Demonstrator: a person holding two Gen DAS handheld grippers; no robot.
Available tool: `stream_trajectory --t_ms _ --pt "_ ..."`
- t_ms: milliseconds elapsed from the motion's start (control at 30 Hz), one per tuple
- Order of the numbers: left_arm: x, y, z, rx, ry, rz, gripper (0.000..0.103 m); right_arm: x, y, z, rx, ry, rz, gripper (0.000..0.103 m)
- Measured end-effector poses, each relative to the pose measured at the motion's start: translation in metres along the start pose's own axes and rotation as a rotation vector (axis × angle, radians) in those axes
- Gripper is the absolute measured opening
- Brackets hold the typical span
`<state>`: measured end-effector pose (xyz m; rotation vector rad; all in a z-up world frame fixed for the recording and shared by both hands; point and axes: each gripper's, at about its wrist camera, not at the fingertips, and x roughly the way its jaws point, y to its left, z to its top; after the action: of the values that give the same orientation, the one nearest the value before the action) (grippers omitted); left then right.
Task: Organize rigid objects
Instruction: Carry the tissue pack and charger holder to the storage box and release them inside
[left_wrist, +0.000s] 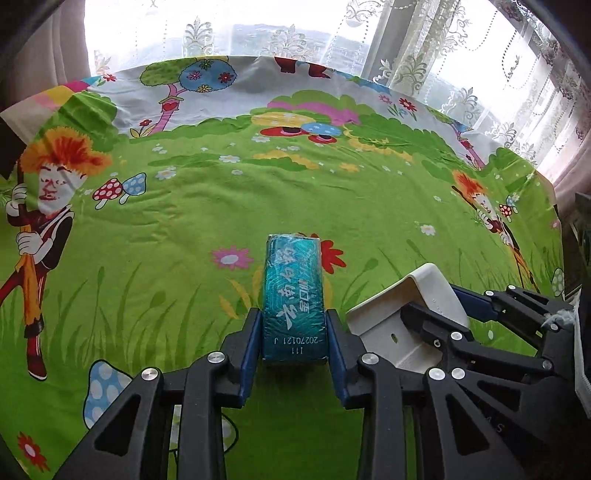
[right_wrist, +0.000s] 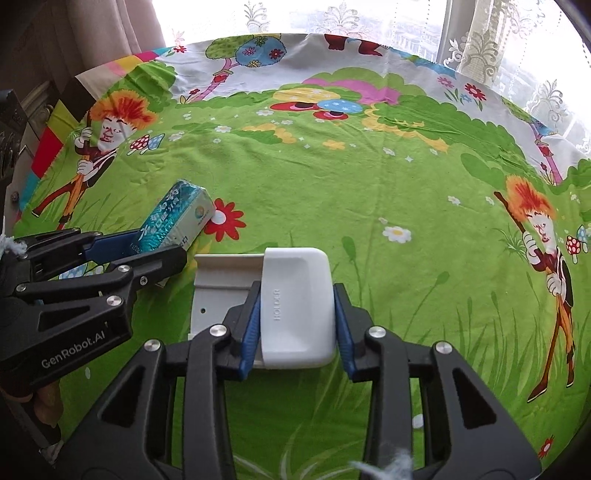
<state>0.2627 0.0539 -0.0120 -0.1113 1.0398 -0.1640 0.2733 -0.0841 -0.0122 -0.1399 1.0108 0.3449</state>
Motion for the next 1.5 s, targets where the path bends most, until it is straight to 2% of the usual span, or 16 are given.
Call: stream_trajectory --t_ms 100,367,667,967,1500 --pt "-0.014 -0.007 -0.023 -0.003 0.017 0.016 0.034 -0.014 0.003 -0.023 0.0 0.003 0.007 0.04" --pt "-0.049 -0.017 -0.084 -0.095 0.032 -0.023 0.034 -0.049 0.016 -0.079 -0.001 0.019 0.042 0.04" --pt "-0.071 -0.022 -0.124 -0.173 0.045 -0.035 0.034 -0.064 0.024 -0.103 -0.007 0.024 0.044 0.04" --pt "-0.075 -0.034 -0.135 -0.135 0.035 0.023 0.034 -0.068 0.024 -0.112 -0.002 0.017 0.043 0.04" --pt "-0.076 -0.039 -0.138 -0.105 0.009 0.057 0.035 -0.069 0.023 -0.113 -0.002 0.001 0.049 0.04"
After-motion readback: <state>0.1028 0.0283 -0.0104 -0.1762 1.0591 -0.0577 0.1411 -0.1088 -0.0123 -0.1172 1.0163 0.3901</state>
